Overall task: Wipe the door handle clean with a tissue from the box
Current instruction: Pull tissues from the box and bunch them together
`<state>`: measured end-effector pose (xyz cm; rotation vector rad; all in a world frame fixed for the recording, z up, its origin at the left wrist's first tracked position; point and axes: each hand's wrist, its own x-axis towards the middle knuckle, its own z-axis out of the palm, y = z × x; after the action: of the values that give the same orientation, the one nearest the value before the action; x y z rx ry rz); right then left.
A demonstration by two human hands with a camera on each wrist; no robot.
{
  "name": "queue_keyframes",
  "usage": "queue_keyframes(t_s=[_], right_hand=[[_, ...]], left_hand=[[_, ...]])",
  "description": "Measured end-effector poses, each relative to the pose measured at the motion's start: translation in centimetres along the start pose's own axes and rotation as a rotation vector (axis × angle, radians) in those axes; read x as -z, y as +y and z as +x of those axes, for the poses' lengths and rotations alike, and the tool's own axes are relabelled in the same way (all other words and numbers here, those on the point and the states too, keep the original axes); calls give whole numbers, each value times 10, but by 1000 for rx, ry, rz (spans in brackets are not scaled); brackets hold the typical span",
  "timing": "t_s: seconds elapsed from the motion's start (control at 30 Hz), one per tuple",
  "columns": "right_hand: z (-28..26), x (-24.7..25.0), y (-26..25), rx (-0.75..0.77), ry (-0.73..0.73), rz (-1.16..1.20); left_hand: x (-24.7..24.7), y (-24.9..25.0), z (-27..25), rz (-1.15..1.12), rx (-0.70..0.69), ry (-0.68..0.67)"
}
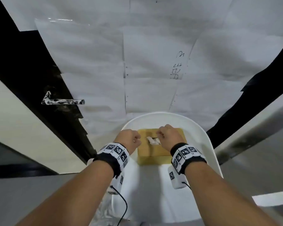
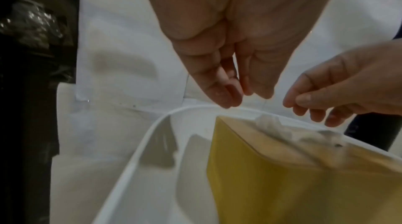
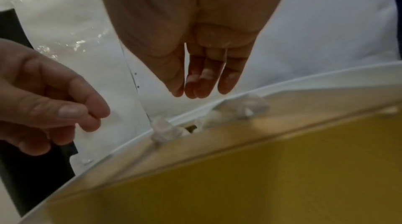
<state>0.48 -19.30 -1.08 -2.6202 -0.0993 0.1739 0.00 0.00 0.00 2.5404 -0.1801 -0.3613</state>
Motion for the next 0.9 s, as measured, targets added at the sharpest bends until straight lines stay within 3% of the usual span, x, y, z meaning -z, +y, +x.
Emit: queue_keyframes(t_s=[0.13, 0.3, 0.5, 0.77, 0.9], right_hand=[[5, -13, 11, -45, -54, 20], [8, -30, 21, -22, -131, 70], [16, -39, 29, -26, -71, 138], [20, -35, 33, -112, -101, 204], [18, -32, 33, -134, -126, 274]], left_hand=[[-23, -1, 5, -38, 45, -72], [-40, -3, 16, -88, 41, -28], [-50, -10, 26, -240, 102, -37], [-49, 0, 40, -132, -8, -48], [-49, 3, 43, -144, 29, -57]])
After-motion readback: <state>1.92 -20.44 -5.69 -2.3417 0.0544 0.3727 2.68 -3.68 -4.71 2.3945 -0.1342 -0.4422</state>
